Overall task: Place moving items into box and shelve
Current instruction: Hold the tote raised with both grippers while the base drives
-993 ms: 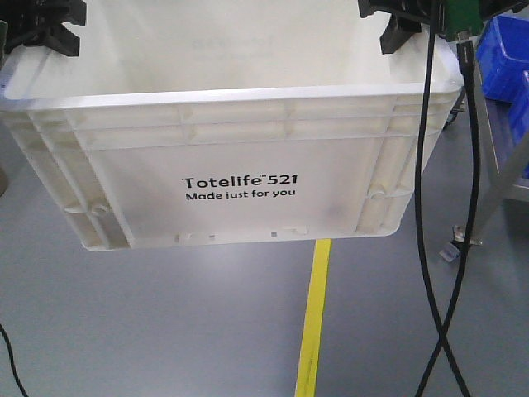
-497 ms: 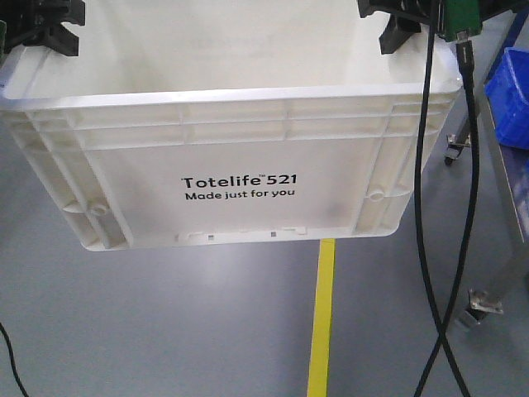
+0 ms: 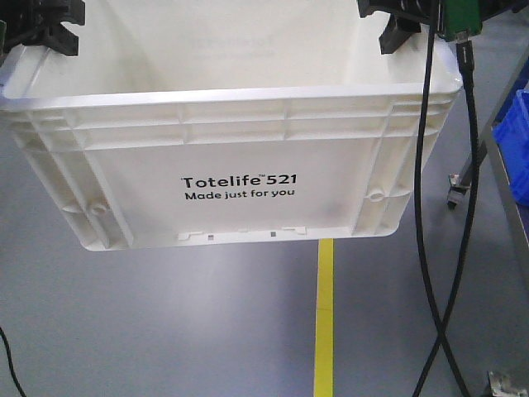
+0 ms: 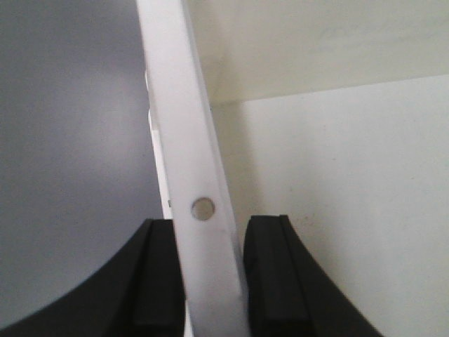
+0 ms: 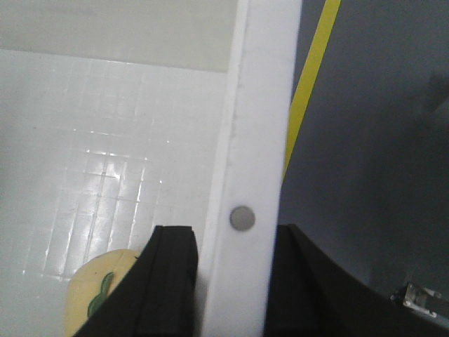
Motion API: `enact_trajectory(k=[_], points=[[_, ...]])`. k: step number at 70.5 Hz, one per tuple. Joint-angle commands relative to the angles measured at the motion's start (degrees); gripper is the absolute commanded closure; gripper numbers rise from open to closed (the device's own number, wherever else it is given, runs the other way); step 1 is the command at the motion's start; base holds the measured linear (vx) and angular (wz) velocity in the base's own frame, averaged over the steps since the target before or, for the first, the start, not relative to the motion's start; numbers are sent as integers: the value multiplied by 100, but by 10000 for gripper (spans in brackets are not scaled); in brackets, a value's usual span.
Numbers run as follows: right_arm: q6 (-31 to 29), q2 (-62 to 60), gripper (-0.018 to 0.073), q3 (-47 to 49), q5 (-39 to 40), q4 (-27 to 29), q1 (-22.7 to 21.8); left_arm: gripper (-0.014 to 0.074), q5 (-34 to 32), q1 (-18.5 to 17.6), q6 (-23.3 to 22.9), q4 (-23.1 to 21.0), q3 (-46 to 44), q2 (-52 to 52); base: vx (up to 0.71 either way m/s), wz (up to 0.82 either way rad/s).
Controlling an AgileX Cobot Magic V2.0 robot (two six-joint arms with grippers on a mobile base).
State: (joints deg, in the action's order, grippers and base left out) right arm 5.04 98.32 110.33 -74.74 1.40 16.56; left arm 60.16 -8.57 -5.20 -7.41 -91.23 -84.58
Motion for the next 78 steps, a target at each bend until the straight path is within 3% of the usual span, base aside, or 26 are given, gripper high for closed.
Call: enact_trajectory(k=[1, 78], points=[[-90, -390, 571, 241, 443, -61, -28, 613, -655, -32, 156, -46, -252, 284, 58, -12], [-90, -390, 571, 241, 444, -65, -28, 613, -657, -32, 156, -46, -252, 284, 58, -10]])
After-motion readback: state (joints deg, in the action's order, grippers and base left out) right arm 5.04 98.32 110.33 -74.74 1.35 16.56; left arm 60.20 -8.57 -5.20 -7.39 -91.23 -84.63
